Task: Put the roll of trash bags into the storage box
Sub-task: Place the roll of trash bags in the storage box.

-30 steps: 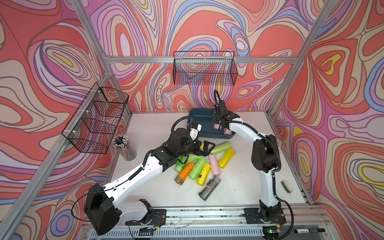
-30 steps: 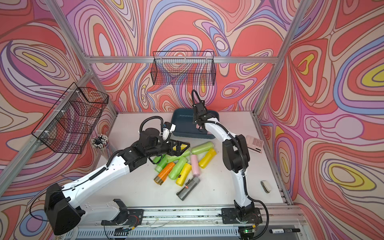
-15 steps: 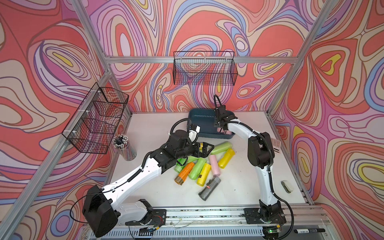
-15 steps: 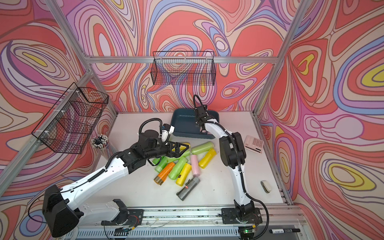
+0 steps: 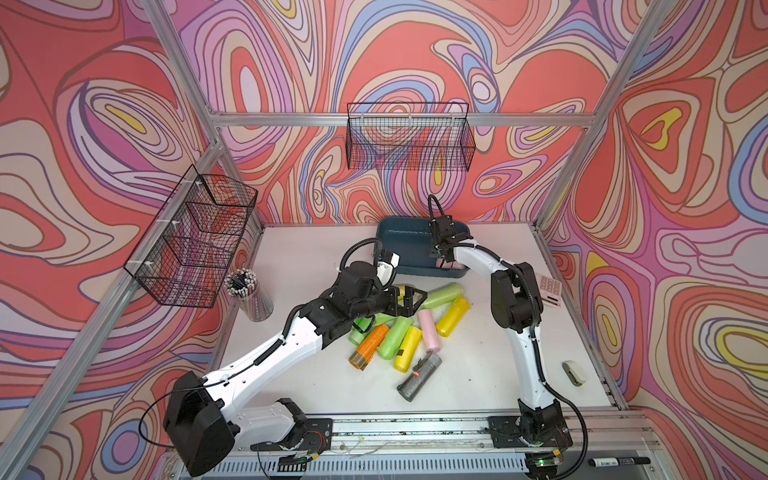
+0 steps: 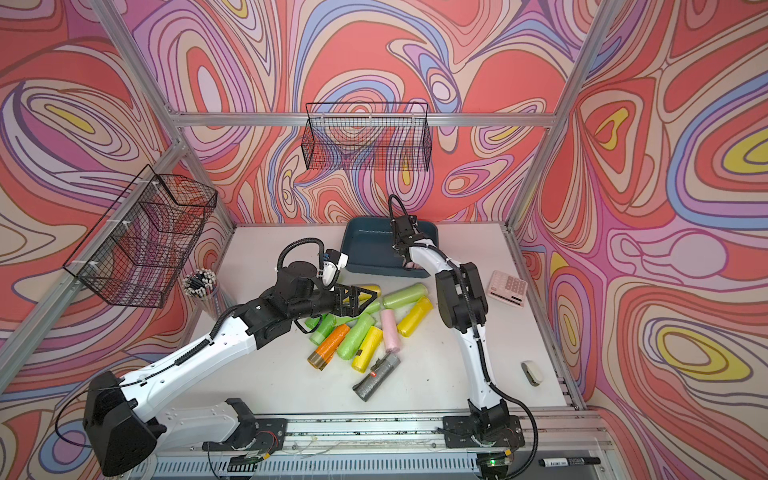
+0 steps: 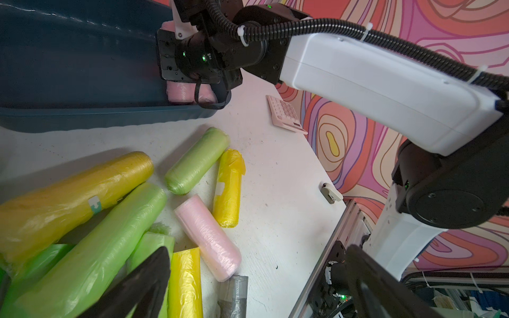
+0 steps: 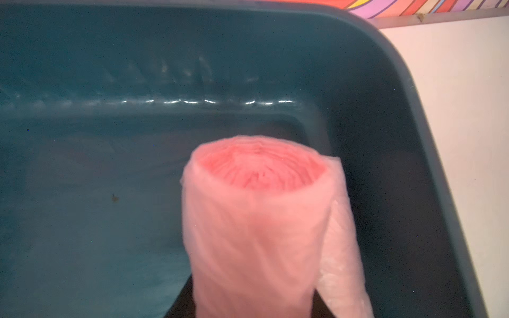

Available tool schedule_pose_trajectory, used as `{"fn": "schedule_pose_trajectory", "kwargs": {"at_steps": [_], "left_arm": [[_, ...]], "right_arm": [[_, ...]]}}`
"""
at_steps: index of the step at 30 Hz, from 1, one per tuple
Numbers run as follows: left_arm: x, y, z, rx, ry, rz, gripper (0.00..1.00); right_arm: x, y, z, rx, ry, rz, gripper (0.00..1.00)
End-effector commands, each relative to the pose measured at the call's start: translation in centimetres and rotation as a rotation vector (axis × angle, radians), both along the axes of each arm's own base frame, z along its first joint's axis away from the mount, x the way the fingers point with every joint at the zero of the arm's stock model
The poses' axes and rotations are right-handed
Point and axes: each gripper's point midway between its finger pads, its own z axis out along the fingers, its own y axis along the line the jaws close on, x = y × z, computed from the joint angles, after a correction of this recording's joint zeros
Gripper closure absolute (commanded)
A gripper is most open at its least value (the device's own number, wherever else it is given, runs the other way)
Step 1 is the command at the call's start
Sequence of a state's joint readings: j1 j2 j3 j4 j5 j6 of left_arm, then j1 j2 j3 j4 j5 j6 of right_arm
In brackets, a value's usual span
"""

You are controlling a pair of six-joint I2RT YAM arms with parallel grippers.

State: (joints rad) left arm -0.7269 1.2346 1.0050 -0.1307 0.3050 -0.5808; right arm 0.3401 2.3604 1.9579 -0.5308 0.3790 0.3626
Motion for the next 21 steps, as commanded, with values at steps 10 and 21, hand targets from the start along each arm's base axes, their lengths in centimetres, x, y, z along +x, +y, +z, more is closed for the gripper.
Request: {"fn": "schedule_pose_trajectory", "kwargs": {"at_steps": [10,21], "left_arm": [[-0.6,1.2,-0.1,0.026,-0.013,0.028,0.0],[-0.8,2.5,-0.6,0.074,-0.036,0.056,0.0]], "right_arm": [[0.9,-0.4,2.6,0.018,-0.056,-0.022,0.62],[0.7,-0.4,4.5,0.036,-0.072,-0.027,0.31]]}}
